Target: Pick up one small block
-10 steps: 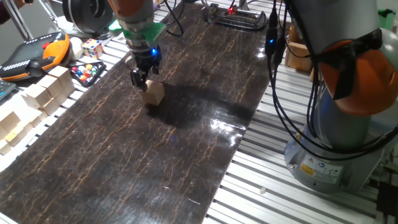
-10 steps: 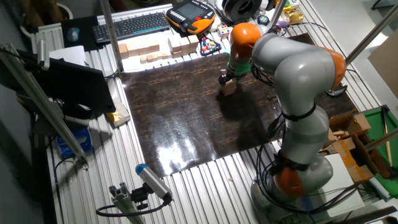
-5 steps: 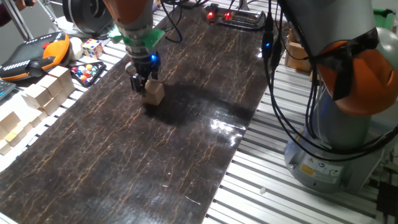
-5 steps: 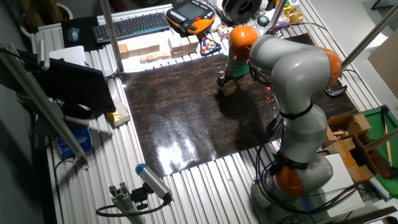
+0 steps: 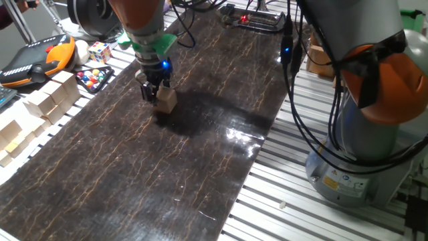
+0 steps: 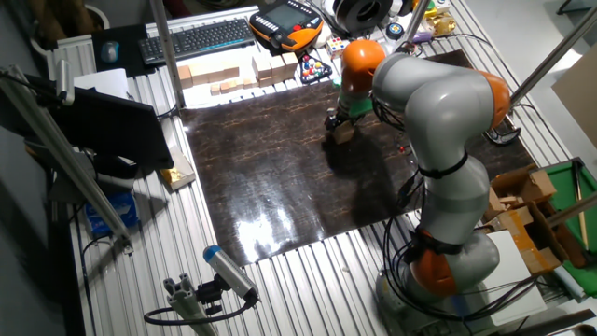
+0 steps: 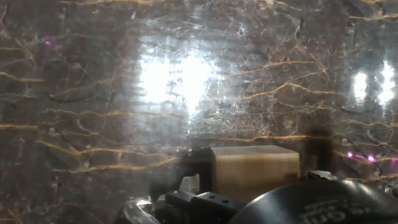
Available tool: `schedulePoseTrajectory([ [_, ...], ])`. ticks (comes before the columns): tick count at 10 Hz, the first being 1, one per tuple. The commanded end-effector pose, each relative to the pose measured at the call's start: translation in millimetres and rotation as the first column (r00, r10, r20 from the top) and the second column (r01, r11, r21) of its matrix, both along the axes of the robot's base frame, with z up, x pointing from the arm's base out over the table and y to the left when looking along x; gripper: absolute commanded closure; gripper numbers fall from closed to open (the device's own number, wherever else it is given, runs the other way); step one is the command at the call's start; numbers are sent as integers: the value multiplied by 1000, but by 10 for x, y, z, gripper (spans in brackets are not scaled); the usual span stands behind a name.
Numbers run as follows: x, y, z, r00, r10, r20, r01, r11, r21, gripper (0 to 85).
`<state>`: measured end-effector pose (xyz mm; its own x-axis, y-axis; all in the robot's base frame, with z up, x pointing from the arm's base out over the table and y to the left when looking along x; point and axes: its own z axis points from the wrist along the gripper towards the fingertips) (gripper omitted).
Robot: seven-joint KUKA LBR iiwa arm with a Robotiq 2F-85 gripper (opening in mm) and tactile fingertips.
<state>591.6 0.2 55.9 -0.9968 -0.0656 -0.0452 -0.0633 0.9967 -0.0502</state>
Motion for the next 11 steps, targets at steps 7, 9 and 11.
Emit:
schedulePoseTrajectory([
  [7,-28,-33,-31,999,24,-27,-23,1000,15,593],
  [9,-28,-59,46,999,12,-34,-11,1000,27,843],
  [11,-59,-47,350,999,-30,-21,30,999,28,843],
])
